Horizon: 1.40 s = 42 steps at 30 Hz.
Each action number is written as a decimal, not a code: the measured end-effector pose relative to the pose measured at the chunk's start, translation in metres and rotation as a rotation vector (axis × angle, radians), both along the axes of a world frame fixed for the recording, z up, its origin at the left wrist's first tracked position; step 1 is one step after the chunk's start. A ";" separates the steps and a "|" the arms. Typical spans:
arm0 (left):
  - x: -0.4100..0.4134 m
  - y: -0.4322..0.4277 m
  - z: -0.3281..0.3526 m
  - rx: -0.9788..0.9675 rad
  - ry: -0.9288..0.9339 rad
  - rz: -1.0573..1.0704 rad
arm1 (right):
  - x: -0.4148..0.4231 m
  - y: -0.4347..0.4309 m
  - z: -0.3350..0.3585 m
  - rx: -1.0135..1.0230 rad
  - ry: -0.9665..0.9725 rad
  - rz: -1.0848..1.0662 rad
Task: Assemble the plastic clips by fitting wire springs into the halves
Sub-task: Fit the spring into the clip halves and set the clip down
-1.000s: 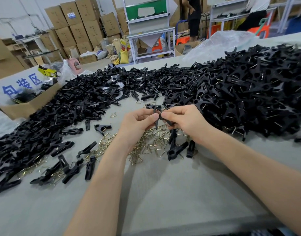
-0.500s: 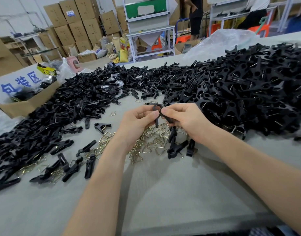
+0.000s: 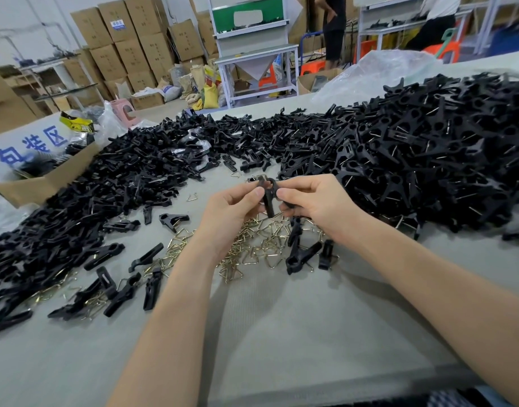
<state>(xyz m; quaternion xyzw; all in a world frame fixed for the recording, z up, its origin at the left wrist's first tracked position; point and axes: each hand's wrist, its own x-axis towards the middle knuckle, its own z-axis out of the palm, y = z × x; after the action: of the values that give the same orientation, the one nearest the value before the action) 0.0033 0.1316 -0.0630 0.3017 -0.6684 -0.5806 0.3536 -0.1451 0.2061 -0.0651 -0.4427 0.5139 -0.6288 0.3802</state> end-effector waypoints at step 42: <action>-0.004 0.000 0.000 0.077 0.075 0.060 | -0.002 -0.005 -0.006 0.053 0.017 -0.132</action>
<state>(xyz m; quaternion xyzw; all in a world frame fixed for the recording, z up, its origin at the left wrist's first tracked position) -0.0008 0.1317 -0.0627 0.3127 -0.6226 -0.6060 0.3838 -0.1468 0.2015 -0.0713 -0.4030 0.5616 -0.6348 0.3452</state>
